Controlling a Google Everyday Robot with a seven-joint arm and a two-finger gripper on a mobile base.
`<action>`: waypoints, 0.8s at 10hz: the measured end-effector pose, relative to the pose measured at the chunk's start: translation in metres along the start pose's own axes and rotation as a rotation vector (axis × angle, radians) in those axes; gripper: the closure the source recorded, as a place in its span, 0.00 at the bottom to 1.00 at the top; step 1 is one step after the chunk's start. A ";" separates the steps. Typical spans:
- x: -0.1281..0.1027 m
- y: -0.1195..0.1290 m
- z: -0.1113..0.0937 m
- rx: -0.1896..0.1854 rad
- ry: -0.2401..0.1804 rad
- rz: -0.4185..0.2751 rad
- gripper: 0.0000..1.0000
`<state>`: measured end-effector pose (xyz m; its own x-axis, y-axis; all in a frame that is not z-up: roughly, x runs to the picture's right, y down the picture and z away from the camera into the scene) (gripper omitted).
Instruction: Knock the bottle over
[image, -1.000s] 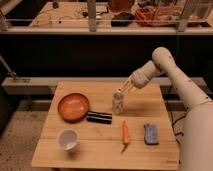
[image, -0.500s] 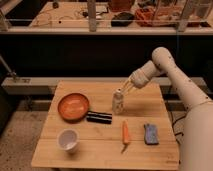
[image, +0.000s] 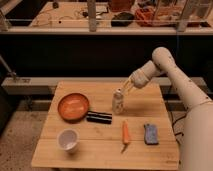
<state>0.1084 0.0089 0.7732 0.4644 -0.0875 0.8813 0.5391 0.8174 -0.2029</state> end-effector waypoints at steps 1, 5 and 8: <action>0.000 0.000 0.000 -0.001 0.000 0.000 0.94; 0.005 0.003 0.012 -0.014 0.017 -0.018 1.00; 0.003 -0.010 0.017 -0.031 0.037 -0.045 1.00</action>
<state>0.0926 0.0098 0.7849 0.4644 -0.1451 0.8737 0.5811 0.7944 -0.1769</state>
